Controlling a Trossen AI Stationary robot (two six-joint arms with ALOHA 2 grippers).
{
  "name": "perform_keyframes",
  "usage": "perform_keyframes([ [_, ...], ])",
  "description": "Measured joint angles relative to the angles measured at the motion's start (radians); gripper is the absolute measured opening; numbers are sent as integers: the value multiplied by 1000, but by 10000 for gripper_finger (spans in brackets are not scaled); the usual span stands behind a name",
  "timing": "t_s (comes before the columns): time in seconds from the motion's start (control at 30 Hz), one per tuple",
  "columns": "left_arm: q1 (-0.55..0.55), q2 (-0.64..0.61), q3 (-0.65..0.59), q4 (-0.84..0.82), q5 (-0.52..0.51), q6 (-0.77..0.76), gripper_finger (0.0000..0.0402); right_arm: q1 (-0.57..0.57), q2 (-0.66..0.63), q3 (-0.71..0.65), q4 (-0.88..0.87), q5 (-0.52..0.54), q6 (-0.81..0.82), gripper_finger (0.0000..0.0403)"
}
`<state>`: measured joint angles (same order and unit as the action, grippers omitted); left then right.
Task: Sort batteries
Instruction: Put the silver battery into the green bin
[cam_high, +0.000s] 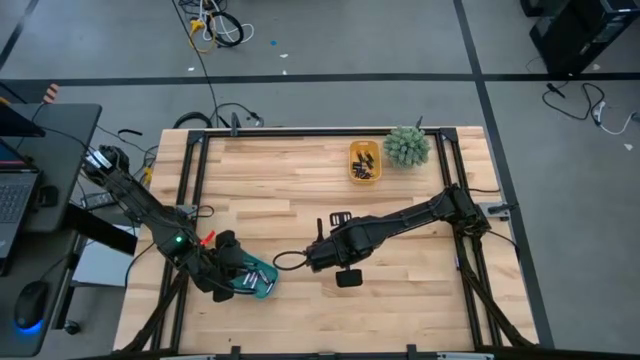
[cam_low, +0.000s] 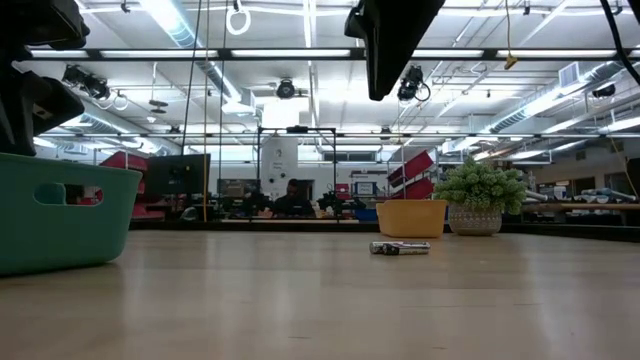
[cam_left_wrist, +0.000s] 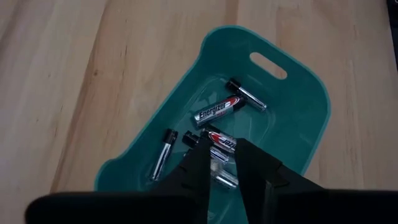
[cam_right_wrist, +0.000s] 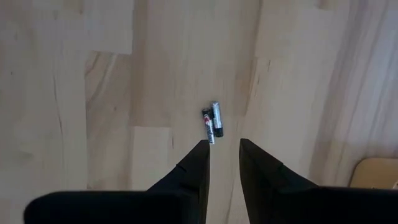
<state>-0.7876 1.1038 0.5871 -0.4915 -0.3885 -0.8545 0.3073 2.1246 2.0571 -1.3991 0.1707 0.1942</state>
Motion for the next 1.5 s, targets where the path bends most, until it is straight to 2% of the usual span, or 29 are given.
perform_keyframes([
  [0.2, 0, 0, 0, -1, -1, -7, 108, -7, -1, 0, 0, 151, -64, 73],
  [0.43, 0, -1, 0, 16, -3, -9, 123, -24, -28, 0, 2, 213, -119, 73],
  [0.57, 2, -3, 0, 63, -18, 63, 124, -7, -28, 0, 12, 224, -138, 73],
  [0.7, 3, -7, 0, 157, -67, 210, 124, 9, -43, -41, 57, 224, -145, 73],
  [0.9, 4, -13, 51, 213, -240, 468, 124, 11, -151, -267, 293, 202, -176, 73],
  [1.0, 4, -13, 85, 213, -336, 581, 124, 2, -235, -427, 404, 200, -150, 73],
  [1.2, 5, -13, 114, 211, -488, 730, 124, -23, -384, -787, 769, 183, -107, 73],
  [1.33, 19, -13, 114, 205, -560, 769, 124, -36, -410, -967, 907, 168, -26, 73],
  [1.5, 73, -20, 114, 192, -556, 804, 124, -64, -410, -1033, 987, 135, 58, 79],
])
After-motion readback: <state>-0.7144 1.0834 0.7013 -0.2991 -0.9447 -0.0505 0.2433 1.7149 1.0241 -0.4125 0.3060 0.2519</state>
